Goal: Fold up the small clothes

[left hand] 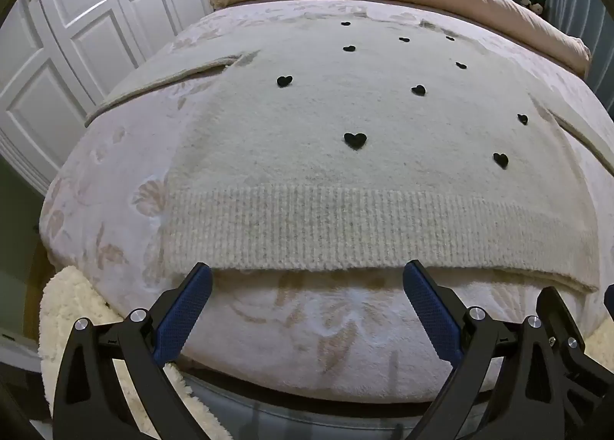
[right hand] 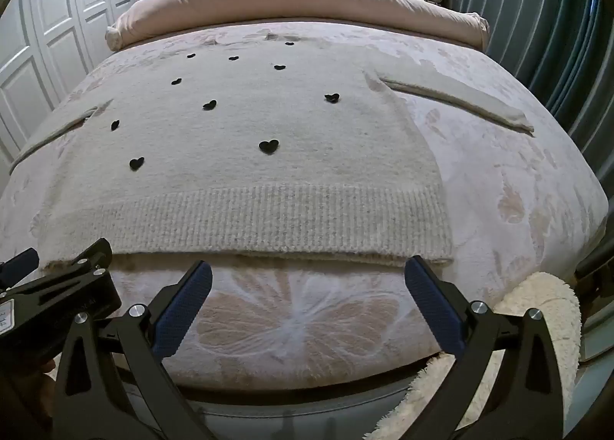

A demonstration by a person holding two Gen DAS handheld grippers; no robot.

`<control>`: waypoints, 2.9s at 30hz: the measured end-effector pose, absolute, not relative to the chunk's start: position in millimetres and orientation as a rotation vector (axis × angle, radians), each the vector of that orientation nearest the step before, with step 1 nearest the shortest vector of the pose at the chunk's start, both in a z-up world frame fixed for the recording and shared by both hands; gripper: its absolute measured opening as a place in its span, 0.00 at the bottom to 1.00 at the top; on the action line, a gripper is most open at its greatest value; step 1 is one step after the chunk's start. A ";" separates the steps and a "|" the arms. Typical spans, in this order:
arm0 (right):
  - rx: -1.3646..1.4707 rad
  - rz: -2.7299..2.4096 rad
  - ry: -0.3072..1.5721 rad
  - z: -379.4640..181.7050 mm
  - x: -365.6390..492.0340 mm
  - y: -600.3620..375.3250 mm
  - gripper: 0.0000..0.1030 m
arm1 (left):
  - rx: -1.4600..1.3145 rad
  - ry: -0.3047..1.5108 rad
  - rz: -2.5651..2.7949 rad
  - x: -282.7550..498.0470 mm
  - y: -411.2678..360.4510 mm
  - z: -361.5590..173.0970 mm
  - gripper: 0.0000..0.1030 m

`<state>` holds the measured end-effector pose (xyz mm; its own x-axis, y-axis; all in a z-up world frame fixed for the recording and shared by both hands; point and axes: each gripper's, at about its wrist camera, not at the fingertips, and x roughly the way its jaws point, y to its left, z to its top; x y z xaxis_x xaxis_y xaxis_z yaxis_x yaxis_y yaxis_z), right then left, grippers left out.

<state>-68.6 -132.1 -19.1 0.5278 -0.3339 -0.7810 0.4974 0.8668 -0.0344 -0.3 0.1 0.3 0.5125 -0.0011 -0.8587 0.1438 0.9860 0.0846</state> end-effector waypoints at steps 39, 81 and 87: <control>0.203 -0.514 0.904 -21.2 -68.7 -133.0 0.95 | 0.167 1.051 -0.069 0.6 7.9 -2.1 0.95; 0.214 -0.516 0.911 -24.3 -69.8 -132.6 0.95 | 0.175 1.056 -0.056 -2.2 7.9 -4.3 0.94; 0.216 -0.517 0.911 -24.9 -69.9 -132.6 0.95 | 0.179 1.056 -0.053 -2.3 5.4 -3.4 0.94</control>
